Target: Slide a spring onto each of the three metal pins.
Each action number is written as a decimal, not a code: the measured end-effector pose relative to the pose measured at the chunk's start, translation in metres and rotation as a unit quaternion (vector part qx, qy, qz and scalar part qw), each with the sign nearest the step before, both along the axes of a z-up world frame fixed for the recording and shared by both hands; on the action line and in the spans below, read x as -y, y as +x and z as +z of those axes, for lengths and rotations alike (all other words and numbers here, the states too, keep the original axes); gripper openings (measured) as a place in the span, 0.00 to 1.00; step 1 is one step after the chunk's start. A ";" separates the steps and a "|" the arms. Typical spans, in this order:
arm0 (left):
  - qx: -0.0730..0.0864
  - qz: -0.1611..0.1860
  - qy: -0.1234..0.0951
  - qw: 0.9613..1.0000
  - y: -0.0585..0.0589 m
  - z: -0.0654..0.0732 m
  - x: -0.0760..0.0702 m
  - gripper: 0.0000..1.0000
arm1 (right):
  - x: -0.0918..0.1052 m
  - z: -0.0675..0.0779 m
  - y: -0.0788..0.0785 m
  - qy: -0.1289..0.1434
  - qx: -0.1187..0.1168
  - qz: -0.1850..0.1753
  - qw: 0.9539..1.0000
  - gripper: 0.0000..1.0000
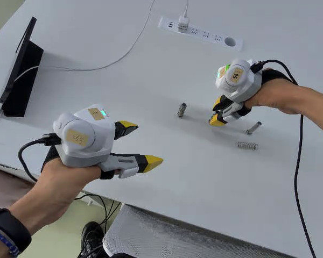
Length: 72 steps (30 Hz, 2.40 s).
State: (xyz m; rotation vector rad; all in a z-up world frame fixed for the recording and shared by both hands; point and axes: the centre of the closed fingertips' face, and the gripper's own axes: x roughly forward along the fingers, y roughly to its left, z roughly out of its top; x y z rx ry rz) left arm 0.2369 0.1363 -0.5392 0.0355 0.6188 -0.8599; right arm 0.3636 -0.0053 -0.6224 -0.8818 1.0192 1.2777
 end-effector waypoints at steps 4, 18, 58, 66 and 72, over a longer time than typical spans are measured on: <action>0.004 -0.001 0.000 1.000 0.002 0.003 0.001 0.60 | 0.003 0.013 0.001 0.007 0.010 -0.006 1.000 0.29; 0.012 -0.001 -0.005 1.000 0.004 0.017 0.010 0.61 | 0.020 0.053 0.000 0.068 0.028 -0.089 0.993 0.35; 0.012 -0.007 -0.014 1.000 0.030 0.024 0.028 0.63 | 0.076 0.091 -0.063 0.300 0.041 -0.382 0.873 0.62; 0.014 -0.013 -0.010 1.000 0.034 0.025 0.034 0.65 | 0.101 0.094 -0.075 0.305 0.060 -0.411 0.857 0.67; 0.013 -0.009 -0.005 1.000 0.036 0.024 0.033 0.66 | 0.114 0.092 -0.086 0.308 0.067 -0.430 0.846 0.71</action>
